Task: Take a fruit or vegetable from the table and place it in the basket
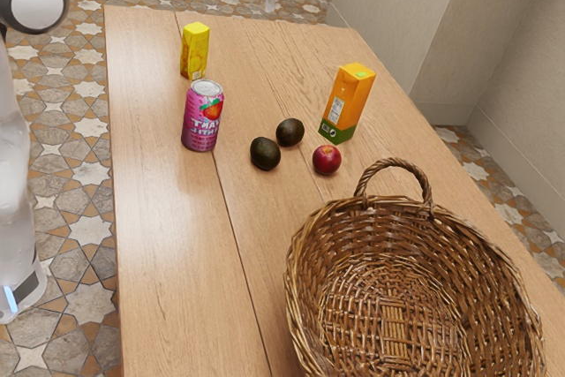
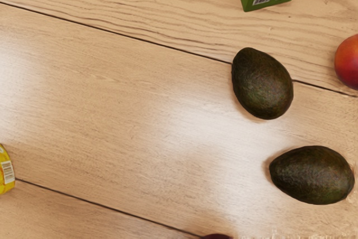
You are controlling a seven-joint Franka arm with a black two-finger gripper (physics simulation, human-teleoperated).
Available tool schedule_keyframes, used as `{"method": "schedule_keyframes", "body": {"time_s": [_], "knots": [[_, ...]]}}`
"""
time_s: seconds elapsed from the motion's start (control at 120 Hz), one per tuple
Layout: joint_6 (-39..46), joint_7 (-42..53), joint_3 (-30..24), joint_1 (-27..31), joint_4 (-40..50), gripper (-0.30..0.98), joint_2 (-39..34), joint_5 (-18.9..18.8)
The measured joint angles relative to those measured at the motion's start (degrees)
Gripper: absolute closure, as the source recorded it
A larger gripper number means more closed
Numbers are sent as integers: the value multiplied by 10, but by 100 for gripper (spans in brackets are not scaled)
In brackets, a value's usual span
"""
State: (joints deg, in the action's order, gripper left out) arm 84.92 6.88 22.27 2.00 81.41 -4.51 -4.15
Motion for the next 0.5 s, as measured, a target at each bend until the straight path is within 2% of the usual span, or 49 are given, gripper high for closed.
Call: {"method": "schedule_keyframes", "body": {"time_s": [0.083,0.133,0.2,0.267,0.4,0.5], "knots": [[-3,11,8,-32,0,2,0,3],[-7,14,30,-46,-2,2,-1,18],[-21,18,21,-31,-93,2,-24,19],[-31,27,12,-38,-127,2,-15,10],[-44,42,14,-50,-132,2,32,1],[-49,52,6,-48,-102,2,57,-1]]}}
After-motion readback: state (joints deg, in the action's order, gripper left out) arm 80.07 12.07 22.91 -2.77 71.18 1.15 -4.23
